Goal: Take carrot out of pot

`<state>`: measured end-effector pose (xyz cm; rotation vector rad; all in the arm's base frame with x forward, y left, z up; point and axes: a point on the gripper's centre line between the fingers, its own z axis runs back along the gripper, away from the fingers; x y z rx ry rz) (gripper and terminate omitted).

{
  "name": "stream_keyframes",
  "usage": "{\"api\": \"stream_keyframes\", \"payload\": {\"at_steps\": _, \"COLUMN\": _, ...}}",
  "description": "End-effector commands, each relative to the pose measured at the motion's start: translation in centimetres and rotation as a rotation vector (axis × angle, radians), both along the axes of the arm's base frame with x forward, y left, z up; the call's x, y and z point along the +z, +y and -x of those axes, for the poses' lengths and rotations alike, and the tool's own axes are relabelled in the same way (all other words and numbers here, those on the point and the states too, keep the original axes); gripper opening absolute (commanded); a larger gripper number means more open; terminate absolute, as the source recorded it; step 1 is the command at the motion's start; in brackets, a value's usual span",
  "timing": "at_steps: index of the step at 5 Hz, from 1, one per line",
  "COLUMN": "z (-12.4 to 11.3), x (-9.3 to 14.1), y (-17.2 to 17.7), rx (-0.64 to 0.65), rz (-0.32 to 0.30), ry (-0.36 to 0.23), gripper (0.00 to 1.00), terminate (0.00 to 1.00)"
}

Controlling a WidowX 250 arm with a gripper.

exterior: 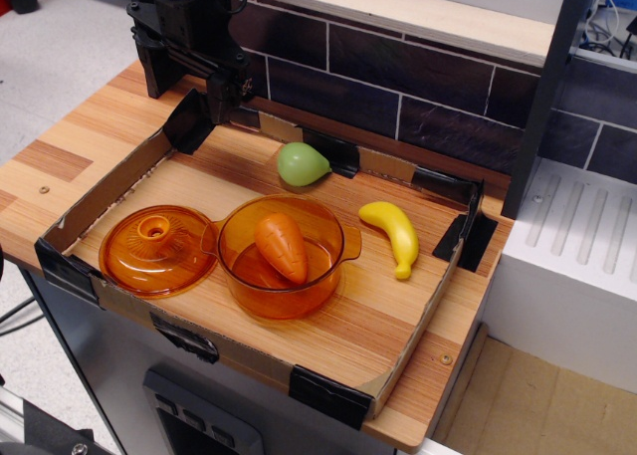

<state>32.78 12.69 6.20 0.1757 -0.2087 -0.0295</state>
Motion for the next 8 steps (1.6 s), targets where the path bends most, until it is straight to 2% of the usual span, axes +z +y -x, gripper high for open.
{"api": "stream_keyframes", "payload": {"at_steps": 1, "z": 0.0, "x": 0.0, "y": 0.0, "rx": 0.000, "rz": 0.000, "ry": 0.000, "gripper": 1.00, "terminate": 0.00}}
{"api": "stream_keyframes", "payload": {"at_steps": 2, "z": 0.2, "x": 0.5, "y": -0.7, "rx": 0.116, "rz": 0.045, "ry": -0.050, "gripper": 1.00, "terminate": 0.00}}
{"api": "stream_keyframes", "payload": {"at_steps": 3, "z": 1.7, "x": 1.3, "y": -2.2, "rx": 0.202, "rz": 0.095, "ry": -0.085, "gripper": 1.00, "terminate": 0.00}}
{"api": "stream_keyframes", "payload": {"at_steps": 5, "z": 5.0, "x": 3.7, "y": -6.0, "rx": 0.362, "rz": 0.193, "ry": -0.068, "gripper": 1.00, "terminate": 0.00}}
{"api": "stream_keyframes", "payload": {"at_steps": 6, "z": 5.7, "x": 3.2, "y": -8.3, "rx": 0.465, "rz": 0.208, "ry": -0.051, "gripper": 1.00, "terminate": 0.00}}
{"api": "stream_keyframes", "payload": {"at_steps": 8, "z": 6.1, "x": 0.7, "y": -10.1, "rx": 0.583, "rz": 0.236, "ry": -0.029, "gripper": 1.00, "terminate": 0.00}}
